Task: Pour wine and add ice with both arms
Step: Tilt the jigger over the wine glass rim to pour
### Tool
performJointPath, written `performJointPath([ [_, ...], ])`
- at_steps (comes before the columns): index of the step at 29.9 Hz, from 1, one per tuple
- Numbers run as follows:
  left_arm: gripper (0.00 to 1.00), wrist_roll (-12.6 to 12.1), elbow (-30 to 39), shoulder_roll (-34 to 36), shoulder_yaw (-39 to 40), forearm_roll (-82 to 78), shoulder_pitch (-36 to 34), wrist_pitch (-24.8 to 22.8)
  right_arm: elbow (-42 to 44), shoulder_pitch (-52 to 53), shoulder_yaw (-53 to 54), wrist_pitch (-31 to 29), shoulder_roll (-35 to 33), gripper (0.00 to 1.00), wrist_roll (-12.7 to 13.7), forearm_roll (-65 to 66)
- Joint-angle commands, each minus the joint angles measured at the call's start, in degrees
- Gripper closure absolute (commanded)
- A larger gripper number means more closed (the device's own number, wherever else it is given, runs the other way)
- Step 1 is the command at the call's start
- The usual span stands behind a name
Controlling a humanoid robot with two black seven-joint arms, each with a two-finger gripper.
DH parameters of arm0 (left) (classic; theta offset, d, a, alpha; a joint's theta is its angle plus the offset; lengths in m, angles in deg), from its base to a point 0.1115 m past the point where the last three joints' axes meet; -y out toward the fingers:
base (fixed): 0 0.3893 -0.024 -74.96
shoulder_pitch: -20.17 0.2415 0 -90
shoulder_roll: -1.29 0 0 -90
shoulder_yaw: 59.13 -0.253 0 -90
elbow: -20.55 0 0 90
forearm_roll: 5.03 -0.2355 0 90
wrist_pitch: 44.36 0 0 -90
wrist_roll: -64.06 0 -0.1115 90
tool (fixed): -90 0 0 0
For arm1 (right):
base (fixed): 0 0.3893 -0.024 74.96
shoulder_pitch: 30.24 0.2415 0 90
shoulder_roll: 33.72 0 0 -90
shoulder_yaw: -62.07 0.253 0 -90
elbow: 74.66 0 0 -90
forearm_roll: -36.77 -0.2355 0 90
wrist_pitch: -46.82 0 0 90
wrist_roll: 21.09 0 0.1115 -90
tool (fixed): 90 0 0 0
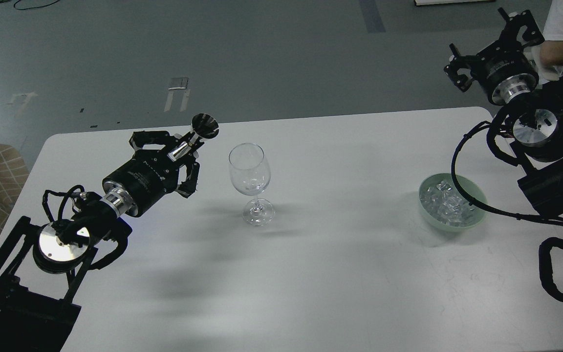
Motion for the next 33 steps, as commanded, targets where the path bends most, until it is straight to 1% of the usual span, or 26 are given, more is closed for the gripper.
performJointPath([
  [1,0.82,-0.1,0.0,0.0,-0.1,-0.1,-0.6,0.0,0.1,-0.3,0.0,0.0,0.1,0.00,0.0,0.0],
  [9,0.82,-0.3,0.0,0.5,-2.0,-1.5,-2.2,0.0,0.2,-0.3,0.1,-0.1,0.0,0.00,0.0,0.1],
  [13,0.82,-1.9,0.0,0.2,-2.0,-4.1,-2.9,0.0,0.2,-0.3,0.1,-0.1,0.0,0.00,0.0,0.1],
  [17,0.82,-1.8,-0.1,0.0,-2.2,-5.5,-3.0,-0.4,0.2,-0.3,0.1,-0.1,0.0,0.00,0.0,0.1],
  [21,0.81,-1.8,-0.3,0.1,-3.3,-10.6,-2.9,-1.0,0.1,-0.2,0.1,-0.1,0.0,0.00,0.0,0.1],
  [24,0.82,-2.3,-0.2,0.3,-3.3,-11.0,-2.8,-2.4,0.1,-0.1,0.1,-0.1,0.0,0.00,0.0,0.1],
  [27,0.82,-3.3,-0.2,0.2,-3.2,-11.2,-3.0,-2.6,0.1,-0.1,0.1,-0.1,0.0,0.00,0.0,0.1],
  [33,0.82,-3.6,-0.1,0.2,-3.3,-11.3,-3.8,-2.5,0.1,-0.2,0.1,-0.1,0.0,0.00,0.0,0.1],
])
